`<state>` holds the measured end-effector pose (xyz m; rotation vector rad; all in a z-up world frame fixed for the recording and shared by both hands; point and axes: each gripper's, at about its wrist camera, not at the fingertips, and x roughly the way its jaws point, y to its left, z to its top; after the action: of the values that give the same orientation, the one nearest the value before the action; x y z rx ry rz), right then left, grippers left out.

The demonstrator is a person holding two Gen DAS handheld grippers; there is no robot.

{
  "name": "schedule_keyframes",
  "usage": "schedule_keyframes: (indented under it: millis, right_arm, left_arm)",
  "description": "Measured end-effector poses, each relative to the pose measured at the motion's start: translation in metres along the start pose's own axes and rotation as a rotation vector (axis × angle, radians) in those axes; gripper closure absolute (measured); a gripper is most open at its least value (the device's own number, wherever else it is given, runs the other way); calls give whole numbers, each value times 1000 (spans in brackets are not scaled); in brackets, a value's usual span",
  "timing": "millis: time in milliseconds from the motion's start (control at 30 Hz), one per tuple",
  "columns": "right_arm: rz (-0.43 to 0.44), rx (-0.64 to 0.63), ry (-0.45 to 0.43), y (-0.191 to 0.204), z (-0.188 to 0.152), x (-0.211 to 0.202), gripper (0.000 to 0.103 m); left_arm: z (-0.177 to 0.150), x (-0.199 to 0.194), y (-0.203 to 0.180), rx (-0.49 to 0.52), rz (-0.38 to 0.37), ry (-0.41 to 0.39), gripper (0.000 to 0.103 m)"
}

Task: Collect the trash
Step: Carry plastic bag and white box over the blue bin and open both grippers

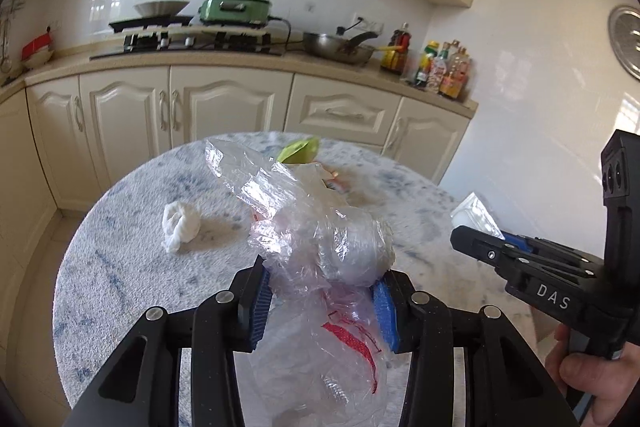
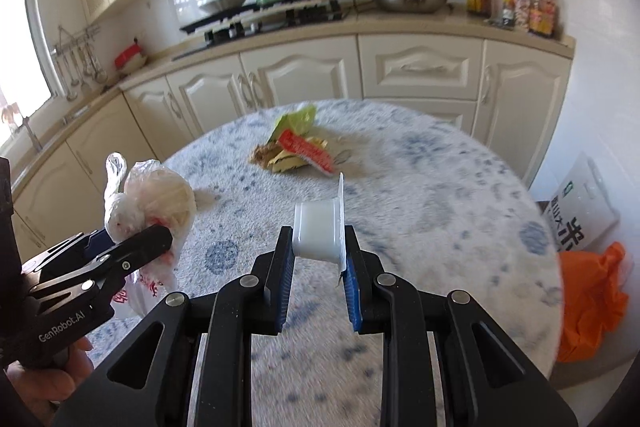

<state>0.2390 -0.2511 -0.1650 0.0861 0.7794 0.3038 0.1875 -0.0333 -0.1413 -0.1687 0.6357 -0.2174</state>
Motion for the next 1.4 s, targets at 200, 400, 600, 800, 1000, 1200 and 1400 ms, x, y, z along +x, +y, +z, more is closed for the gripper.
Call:
schedule_keyframes:
  millis: [200, 400, 600, 800, 1000, 1200, 1400]
  right_arm:
    - [-17, 29, -85, -19, 2, -51, 81]
    - [-63, 73, -159, -49, -2, -99, 81]
    - [-154, 128, -222, -90, -12, -147, 80]
    - [-264, 194, -249, -141, -33, -188, 80]
    - [-366, 275, -225, -193, -63, -207, 80]
    - [-424, 382, -186, -243, -100, -211, 80]
    - [-433, 481, -118, -289, -134, -191, 80]
  left_arm:
    - [5, -33, -31, 46, -44, -66, 63]
    - [9, -54, -67, 100, -110, -109, 63]
    - [8, -56, -115, 168, -212, -117, 63]
    - [4, -44, -173, 243, -330, -84, 63]
    - [-6, -17, -221, 302, -420, -20, 63]
    - [-20, 26, -271, 361, -472, 88, 63]
    - [-32, 85, -317, 421, -485, 201, 62]
